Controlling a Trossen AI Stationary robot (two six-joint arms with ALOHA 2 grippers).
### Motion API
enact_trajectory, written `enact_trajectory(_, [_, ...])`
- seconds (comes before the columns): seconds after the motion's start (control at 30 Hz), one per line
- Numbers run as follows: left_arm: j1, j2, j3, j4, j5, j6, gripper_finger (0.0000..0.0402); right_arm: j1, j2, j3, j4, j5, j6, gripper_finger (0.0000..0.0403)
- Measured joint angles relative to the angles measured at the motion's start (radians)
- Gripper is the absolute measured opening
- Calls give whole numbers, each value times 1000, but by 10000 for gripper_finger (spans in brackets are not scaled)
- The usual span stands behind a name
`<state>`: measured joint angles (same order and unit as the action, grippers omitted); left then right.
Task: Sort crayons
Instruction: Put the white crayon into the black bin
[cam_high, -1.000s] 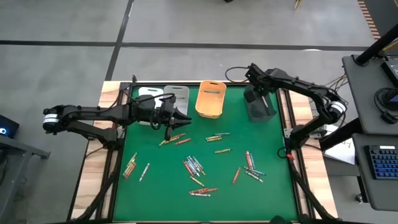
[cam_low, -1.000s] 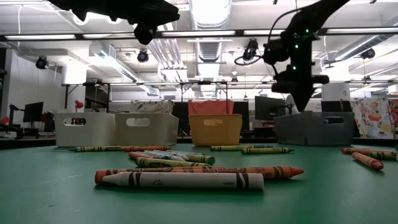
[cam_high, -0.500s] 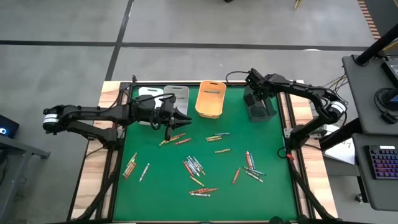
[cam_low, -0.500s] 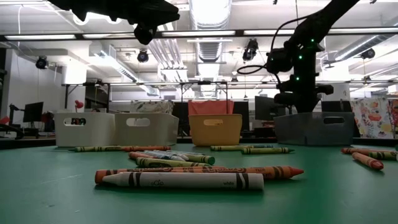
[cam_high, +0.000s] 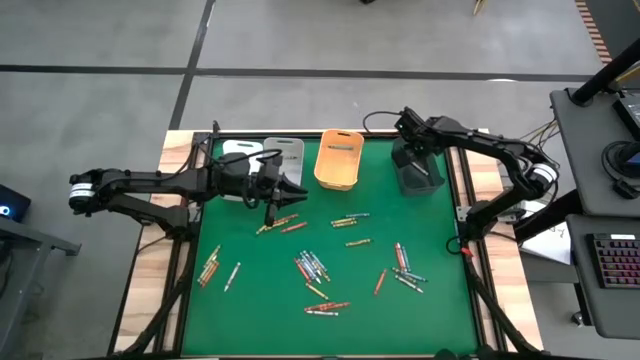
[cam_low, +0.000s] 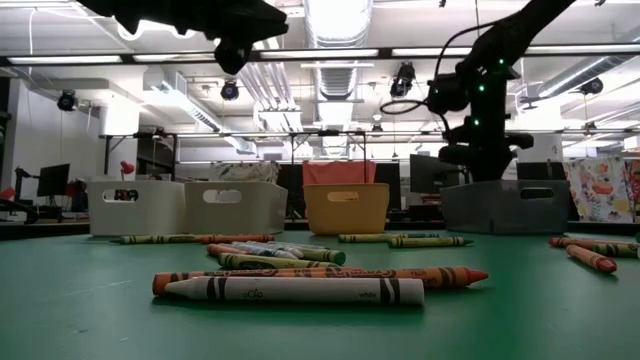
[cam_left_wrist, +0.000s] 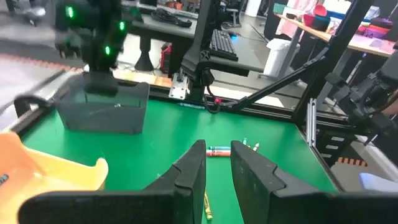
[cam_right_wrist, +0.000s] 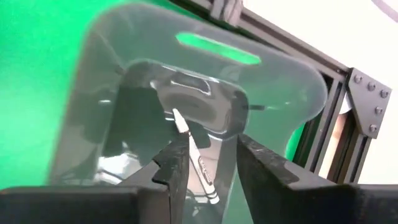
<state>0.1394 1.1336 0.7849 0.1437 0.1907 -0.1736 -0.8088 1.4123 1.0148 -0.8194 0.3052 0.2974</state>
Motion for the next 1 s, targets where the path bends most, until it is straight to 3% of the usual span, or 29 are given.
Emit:
enact_trajectory(0.23, [-1, 0, 0, -187, 0, -133, 57, 48, -52, 104, -56, -65, -20, 119])
enact_trajectory(0.43, [-9, 0, 0, -525, -1, -306, 57, 141, -126, 172, -65, -78, -27, 119])
enact_trajectory(0.53, [-38, 0, 0, -696, -49, -401, 57, 198, -167, 181, -57, -78, -28, 119])
enact_trajectory(0.73, [-147, 0, -1, -948, -125, -611, 57, 325, -227, 172, 18, -72, -28, 118])
enact_trajectory(1.0, [-373, 0, -1, -1054, -127, -925, 57, 462, -234, 170, 56, -70, -28, 118])
